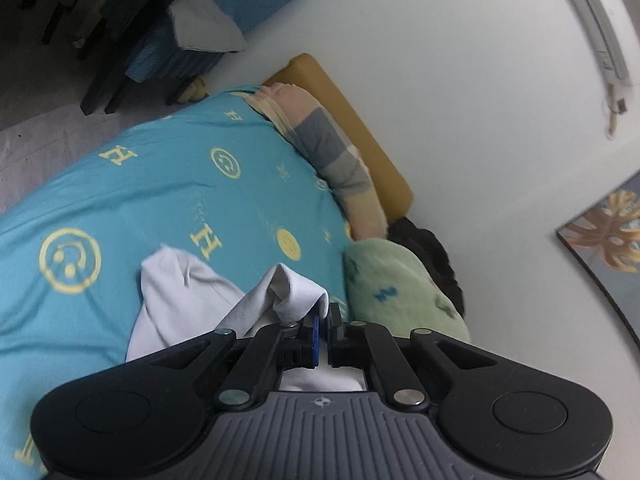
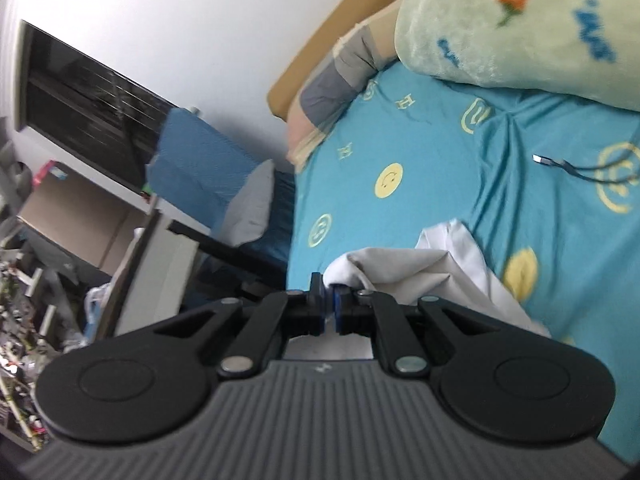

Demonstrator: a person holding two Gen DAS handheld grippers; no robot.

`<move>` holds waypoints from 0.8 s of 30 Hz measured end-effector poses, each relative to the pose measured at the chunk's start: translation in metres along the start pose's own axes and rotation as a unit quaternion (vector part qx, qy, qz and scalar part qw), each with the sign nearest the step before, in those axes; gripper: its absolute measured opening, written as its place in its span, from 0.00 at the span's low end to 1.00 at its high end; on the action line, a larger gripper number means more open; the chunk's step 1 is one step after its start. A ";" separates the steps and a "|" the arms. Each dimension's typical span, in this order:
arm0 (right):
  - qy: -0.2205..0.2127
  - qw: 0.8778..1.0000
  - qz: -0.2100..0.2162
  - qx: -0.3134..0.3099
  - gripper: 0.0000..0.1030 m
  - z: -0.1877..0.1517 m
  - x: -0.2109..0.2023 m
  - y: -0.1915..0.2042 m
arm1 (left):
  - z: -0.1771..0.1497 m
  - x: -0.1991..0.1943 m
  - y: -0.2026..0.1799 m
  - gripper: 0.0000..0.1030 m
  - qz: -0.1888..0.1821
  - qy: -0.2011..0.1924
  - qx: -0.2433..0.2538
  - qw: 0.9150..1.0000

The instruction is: Fold clothes

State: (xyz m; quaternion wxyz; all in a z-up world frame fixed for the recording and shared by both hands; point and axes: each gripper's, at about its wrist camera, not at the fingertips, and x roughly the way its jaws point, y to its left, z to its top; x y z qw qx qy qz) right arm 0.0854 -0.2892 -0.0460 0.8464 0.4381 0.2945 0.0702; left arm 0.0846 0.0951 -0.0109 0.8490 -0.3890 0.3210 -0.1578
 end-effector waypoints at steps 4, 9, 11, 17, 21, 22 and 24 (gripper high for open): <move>0.020 1.000 -0.001 0.016 0.08 0.011 0.056 -0.035 | 0.006 0.043 0.024 0.04 0.011 -0.017 0.032 0.999; 0.033 0.999 0.001 0.009 0.08 0.001 0.085 -0.061 | 0.006 0.079 0.051 0.03 0.027 -0.009 0.046 0.999; 0.032 0.999 0.000 0.005 0.08 0.004 0.094 -0.063 | 0.009 0.090 0.057 0.04 0.028 -0.012 0.056 0.998; 0.043 0.999 -0.003 0.000 0.10 0.009 0.121 -0.067 | 0.014 0.119 0.073 0.05 0.056 -0.002 0.072 0.996; 0.084 0.996 0.024 0.028 0.21 0.012 0.129 -0.072 | 0.013 0.120 0.072 0.44 0.083 0.008 0.098 0.992; 0.085 0.996 0.031 0.027 0.39 0.012 0.125 -0.069 | 0.012 0.117 0.067 0.53 0.082 0.004 0.109 0.991; 0.072 0.996 0.049 0.015 0.70 0.012 0.112 -0.059 | 0.007 0.109 0.053 0.71 0.079 -0.008 0.149 0.986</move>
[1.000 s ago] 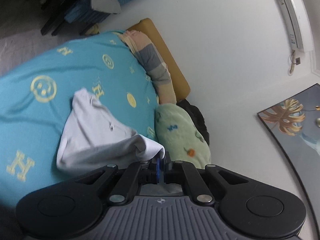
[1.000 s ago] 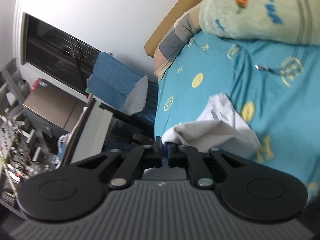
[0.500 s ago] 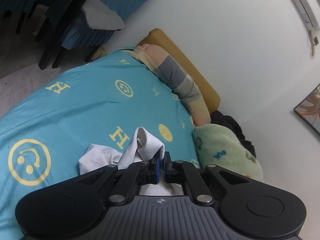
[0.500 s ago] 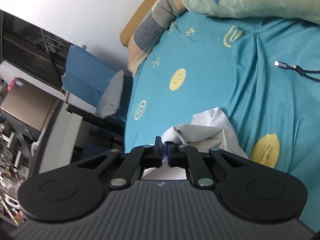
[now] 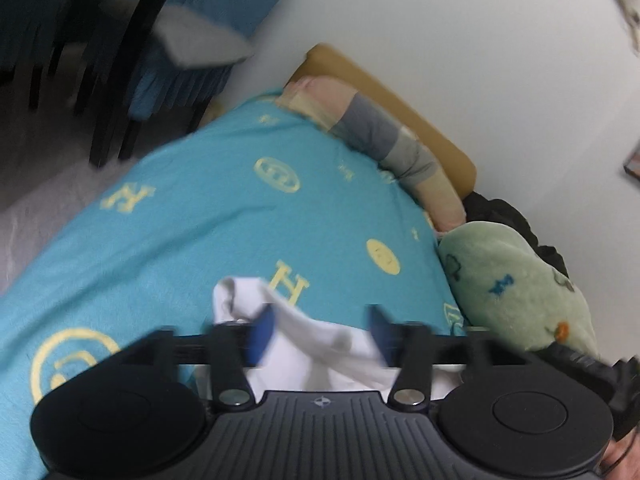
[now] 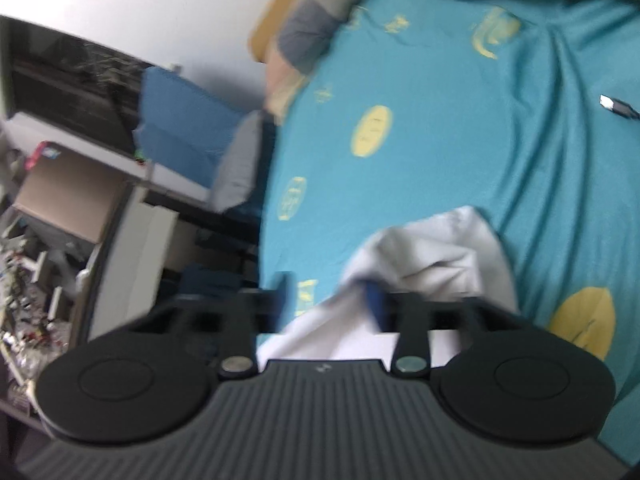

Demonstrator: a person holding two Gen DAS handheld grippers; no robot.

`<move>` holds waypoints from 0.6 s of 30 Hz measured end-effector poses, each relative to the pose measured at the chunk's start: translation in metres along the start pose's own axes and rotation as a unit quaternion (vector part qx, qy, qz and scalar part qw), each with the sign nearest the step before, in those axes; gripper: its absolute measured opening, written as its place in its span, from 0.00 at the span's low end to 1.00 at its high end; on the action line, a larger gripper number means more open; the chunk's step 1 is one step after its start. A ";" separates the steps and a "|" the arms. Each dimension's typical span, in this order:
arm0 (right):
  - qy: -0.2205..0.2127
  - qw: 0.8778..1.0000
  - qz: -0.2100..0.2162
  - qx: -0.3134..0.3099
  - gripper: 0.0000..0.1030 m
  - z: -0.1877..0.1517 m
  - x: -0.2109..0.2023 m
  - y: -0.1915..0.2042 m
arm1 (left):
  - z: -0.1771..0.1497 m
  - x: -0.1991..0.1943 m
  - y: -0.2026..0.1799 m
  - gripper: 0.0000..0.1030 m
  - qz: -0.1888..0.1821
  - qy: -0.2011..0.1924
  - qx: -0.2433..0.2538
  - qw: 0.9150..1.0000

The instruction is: Fold clothes

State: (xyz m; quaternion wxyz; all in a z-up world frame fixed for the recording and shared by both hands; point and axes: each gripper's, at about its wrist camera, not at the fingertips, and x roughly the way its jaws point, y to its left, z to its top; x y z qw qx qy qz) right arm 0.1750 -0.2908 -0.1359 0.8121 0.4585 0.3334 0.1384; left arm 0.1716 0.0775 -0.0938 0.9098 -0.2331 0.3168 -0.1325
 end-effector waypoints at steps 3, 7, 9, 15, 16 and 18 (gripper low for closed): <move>-0.033 0.999 -0.001 -0.028 0.79 -0.006 -0.021 0.015 | -0.006 -0.007 -0.015 0.76 -0.002 0.002 0.043 0.999; -0.053 0.987 -0.072 -0.135 0.79 -0.008 -0.021 0.025 | -0.016 0.002 -0.019 0.76 0.050 0.018 0.071 0.996; -0.042 0.980 -0.115 -0.158 0.78 -0.008 -0.007 0.018 | -0.019 0.011 -0.010 0.71 0.076 0.029 0.057 0.995; -0.018 0.963 -0.183 -0.198 0.72 -0.018 0.028 -0.003 | -0.021 0.023 0.024 0.60 0.106 0.032 -0.002 0.994; -0.018 0.959 -0.187 -0.213 0.62 -0.022 0.030 -0.002 | -0.021 0.025 0.027 0.55 0.101 0.035 -0.007 0.994; -0.020 0.952 -0.196 -0.235 0.51 -0.027 0.032 0.001 | -0.021 0.028 0.033 0.40 0.089 0.043 -0.017 0.995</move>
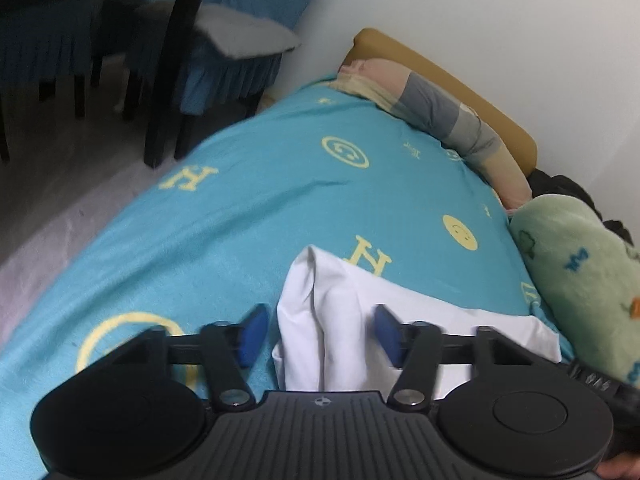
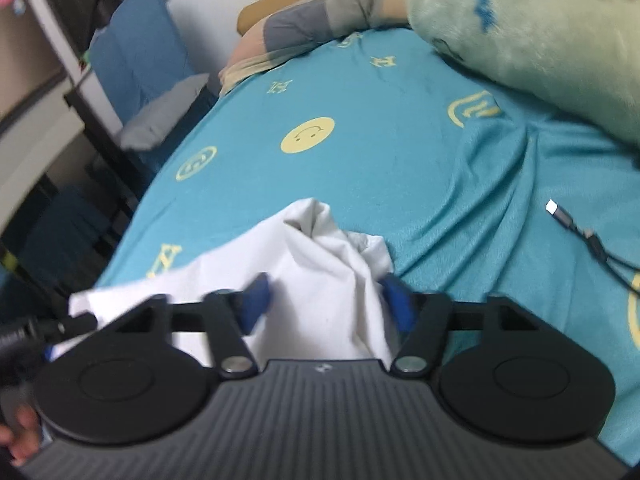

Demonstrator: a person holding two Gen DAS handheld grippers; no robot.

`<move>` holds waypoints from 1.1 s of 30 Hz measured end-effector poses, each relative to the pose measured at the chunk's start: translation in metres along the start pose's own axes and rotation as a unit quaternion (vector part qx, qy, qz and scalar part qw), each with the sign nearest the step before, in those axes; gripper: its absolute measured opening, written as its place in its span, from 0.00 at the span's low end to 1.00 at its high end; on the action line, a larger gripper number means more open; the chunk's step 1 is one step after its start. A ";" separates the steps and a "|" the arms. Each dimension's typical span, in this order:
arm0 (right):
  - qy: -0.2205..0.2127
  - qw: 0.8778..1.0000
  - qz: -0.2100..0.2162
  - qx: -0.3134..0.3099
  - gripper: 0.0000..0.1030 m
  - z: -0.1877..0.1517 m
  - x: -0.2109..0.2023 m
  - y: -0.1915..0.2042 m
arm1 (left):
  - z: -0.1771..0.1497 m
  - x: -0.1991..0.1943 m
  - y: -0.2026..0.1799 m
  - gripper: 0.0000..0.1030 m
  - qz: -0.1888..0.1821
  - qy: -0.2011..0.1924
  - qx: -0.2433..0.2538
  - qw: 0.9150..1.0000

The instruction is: Fold clothes

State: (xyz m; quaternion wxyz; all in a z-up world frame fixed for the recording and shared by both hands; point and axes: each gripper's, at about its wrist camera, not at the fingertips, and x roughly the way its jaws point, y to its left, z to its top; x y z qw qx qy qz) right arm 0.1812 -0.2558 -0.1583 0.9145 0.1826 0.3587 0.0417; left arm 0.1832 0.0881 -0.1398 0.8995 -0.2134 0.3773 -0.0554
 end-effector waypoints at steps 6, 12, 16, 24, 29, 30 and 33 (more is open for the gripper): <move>-0.036 0.999 -0.010 -0.034 0.18 0.001 -0.017 0.013 | -0.001 -0.008 -0.019 0.13 -0.011 -0.031 0.058 0.998; -0.070 0.996 -0.017 -0.045 0.14 0.008 -0.029 0.019 | 0.006 -0.019 -0.035 0.11 -0.013 -0.068 0.071 0.995; -0.040 0.998 -0.032 -0.038 0.15 0.003 -0.010 0.013 | 0.001 -0.001 -0.033 0.12 0.007 -0.042 0.080 0.996; -0.031 0.998 -0.052 -0.027 0.17 0.004 -0.016 0.020 | 0.003 -0.019 -0.036 0.54 0.012 -0.050 0.084 0.995; -0.058 0.997 -0.050 -0.009 0.64 0.011 -0.051 0.025 | -0.003 -0.060 -0.063 0.79 0.025 -0.084 0.115 0.989; -0.073 0.996 -0.047 -0.008 0.71 0.011 -0.061 0.027 | -0.005 -0.070 -0.067 0.82 0.023 -0.088 0.121 0.989; -0.098 0.994 -0.035 -0.016 0.78 0.010 -0.093 0.034 | -0.014 -0.101 -0.080 0.92 0.015 -0.100 0.136 0.985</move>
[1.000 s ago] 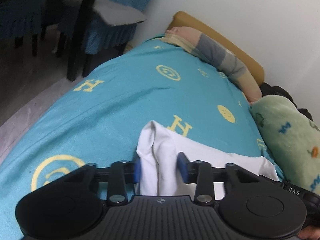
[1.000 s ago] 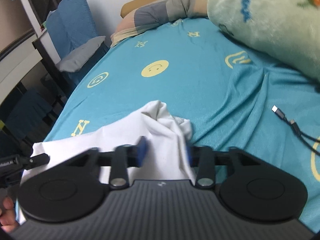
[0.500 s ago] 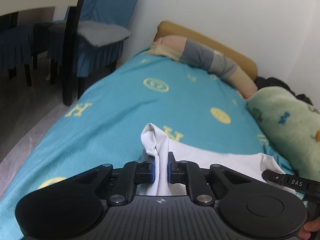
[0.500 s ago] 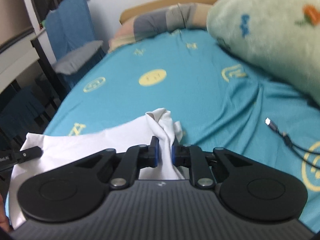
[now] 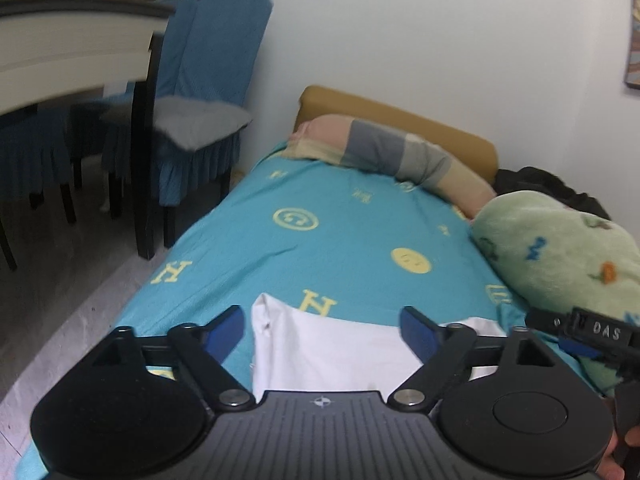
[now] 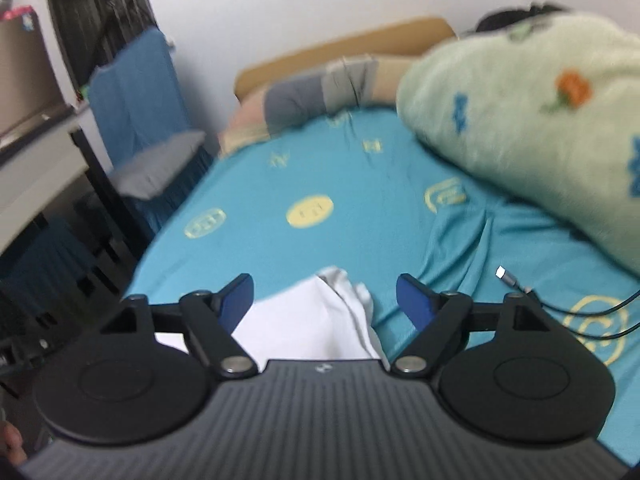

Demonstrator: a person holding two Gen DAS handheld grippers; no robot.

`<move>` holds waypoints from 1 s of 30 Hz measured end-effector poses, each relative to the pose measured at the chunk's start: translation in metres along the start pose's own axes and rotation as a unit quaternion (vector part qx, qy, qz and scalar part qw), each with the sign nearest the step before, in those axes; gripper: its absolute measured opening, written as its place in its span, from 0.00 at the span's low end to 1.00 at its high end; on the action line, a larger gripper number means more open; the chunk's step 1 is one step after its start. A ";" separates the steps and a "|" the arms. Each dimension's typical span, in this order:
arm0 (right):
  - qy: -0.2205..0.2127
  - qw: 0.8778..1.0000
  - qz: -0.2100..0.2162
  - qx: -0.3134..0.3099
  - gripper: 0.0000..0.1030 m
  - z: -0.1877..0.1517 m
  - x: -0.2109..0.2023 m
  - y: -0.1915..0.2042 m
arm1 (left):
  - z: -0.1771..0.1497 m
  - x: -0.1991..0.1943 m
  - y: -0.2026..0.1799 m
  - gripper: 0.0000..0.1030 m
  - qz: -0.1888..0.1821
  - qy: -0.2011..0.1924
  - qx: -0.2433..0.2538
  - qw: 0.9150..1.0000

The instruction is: Fold clothes

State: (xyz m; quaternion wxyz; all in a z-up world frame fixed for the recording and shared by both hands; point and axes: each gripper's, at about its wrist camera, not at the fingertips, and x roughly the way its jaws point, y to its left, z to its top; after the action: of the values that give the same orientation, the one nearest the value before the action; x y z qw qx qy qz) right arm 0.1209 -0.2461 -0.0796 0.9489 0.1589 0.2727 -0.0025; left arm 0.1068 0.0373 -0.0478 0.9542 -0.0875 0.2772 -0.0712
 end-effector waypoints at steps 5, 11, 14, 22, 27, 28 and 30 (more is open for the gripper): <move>-0.016 0.999 0.023 -0.030 0.78 0.000 -0.050 0.010 | -0.003 -0.053 -0.016 0.99 -0.016 -0.022 0.019 0.999; -0.015 0.999 0.028 -0.026 0.78 -0.017 -0.092 0.016 | -0.022 -0.092 -0.032 1.00 -0.035 -0.010 0.014 0.999; -0.012 0.999 0.015 -0.043 0.78 -0.028 -0.101 0.022 | -0.033 -0.100 -0.037 1.00 -0.027 0.019 0.008 0.999; 0.024 0.999 -0.007 -0.036 0.78 -0.037 -0.092 0.022 | -0.064 -0.035 0.019 0.99 -0.133 0.175 -0.229 0.948; 0.061 0.998 -0.005 0.005 0.78 -0.042 -0.081 0.012 | -0.098 0.010 0.055 0.93 -0.145 0.252 -0.378 0.879; 0.069 0.997 0.005 0.018 0.78 -0.043 -0.080 0.009 | -0.103 0.016 0.060 0.93 -0.146 0.258 -0.401 0.867; 0.096 0.992 0.049 0.073 0.78 -0.047 -0.075 0.001 | -0.106 0.021 0.067 0.86 -0.130 0.254 -0.413 0.865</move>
State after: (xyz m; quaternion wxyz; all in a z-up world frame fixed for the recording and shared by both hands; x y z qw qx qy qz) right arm 0.0329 -0.2368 -0.0780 0.9033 0.2405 0.3531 0.0391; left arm 0.0723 0.0851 -0.1605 0.7094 -0.4878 0.5001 -0.0933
